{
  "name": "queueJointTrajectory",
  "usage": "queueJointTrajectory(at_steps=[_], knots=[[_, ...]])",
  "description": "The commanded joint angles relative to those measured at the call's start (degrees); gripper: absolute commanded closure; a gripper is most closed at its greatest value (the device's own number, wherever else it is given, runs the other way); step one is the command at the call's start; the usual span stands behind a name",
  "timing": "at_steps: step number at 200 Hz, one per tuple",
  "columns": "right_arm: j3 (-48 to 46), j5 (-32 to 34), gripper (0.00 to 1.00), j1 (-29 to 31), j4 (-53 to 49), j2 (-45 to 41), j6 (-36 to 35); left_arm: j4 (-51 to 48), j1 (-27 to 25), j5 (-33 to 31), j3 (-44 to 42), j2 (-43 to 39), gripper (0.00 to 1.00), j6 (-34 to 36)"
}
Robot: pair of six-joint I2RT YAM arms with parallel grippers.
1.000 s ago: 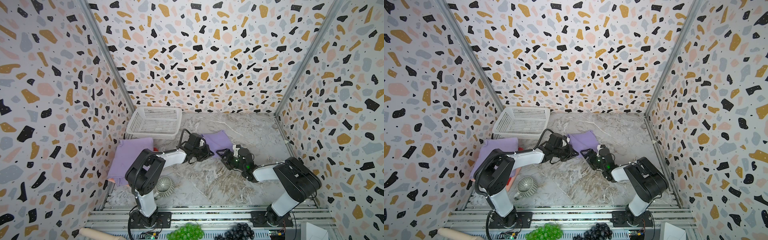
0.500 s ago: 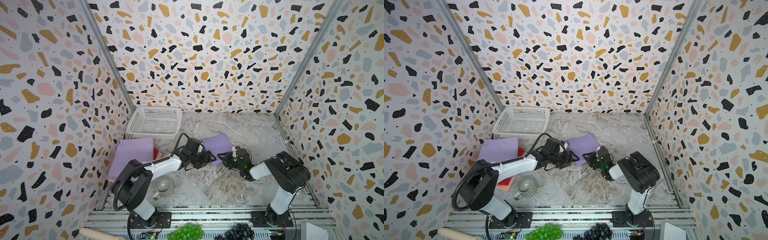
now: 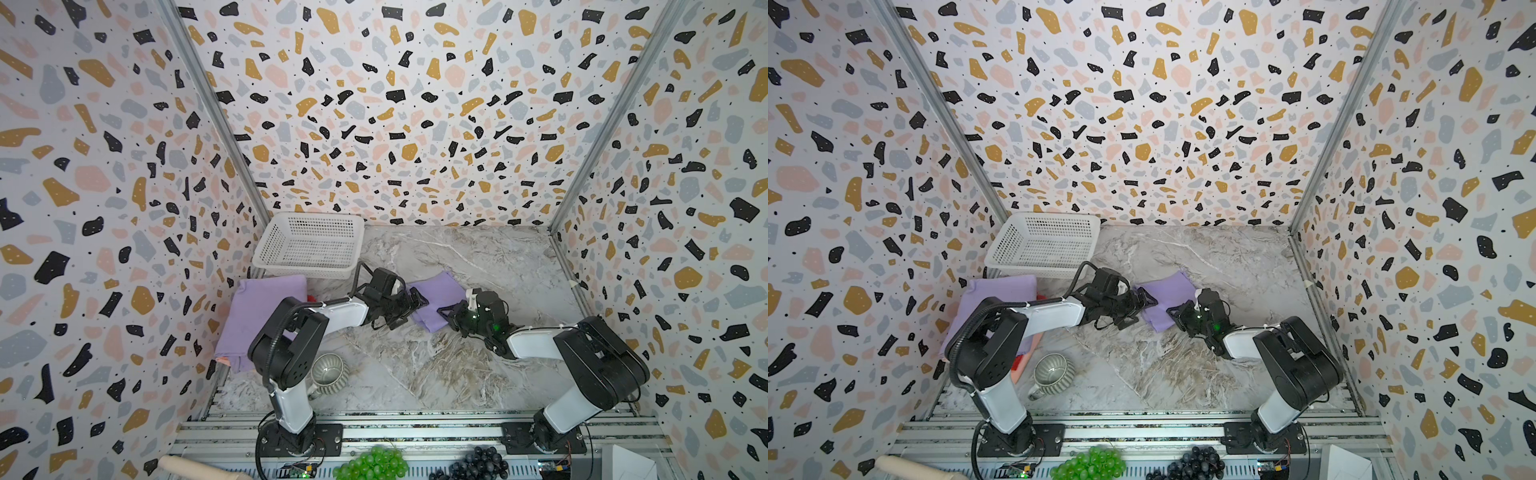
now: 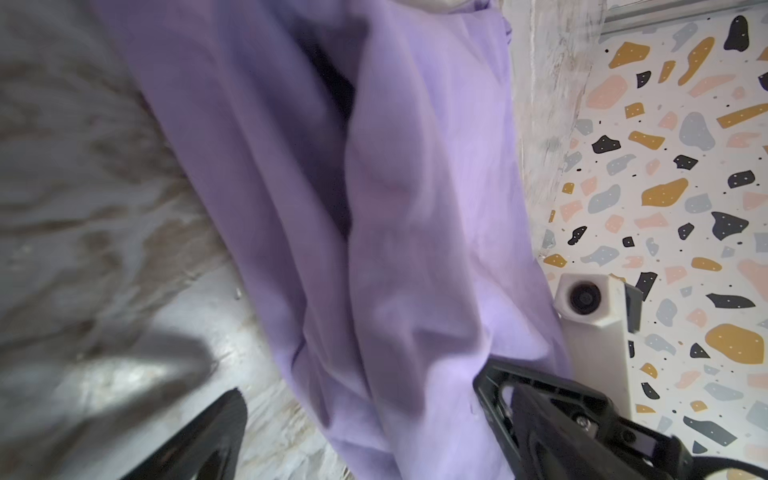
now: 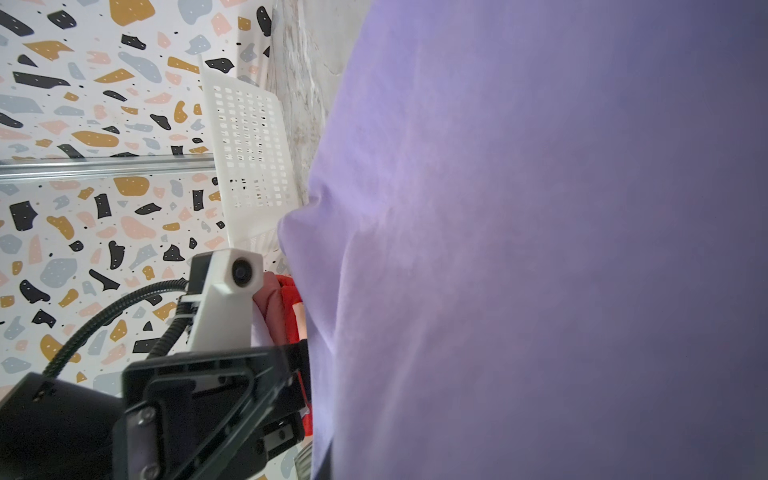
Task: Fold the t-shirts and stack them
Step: 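Grasp the folded lavender bundle with both grippers from its sides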
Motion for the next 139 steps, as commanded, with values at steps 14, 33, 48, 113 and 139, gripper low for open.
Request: queueJointTrajectory(at_steps=[14,33,48,113,139], knots=[[1.86,-2.00,0.89,-1.01,-2.47,-2.60,-1.29,4.90,0.17,2.57,-0.33,2.53,0.00,-4.67],[2.94,-2.89,0.89,-1.46,-3.52,-2.67,-0.88,7.59,0.10,3.49,-2.21,3.01,0.00,-7.22],[4.11,-3.38,0.89,-1.55,-4.15,-2.91,-0.25,8.28,-0.30,3.95,-3.31,3.45,0.00,-8.68],[11.08,-4.60,0.89,-1.64,-11.78,-2.96,0.10,20.00,-1.85,5.75,-7.52,5.54,0.00,-16.71],[10.85,-5.15,0.89,-1.64,-13.21,-3.76,-0.08,32.86,-1.85,6.15,-9.43,7.68,0.03,-25.17]])
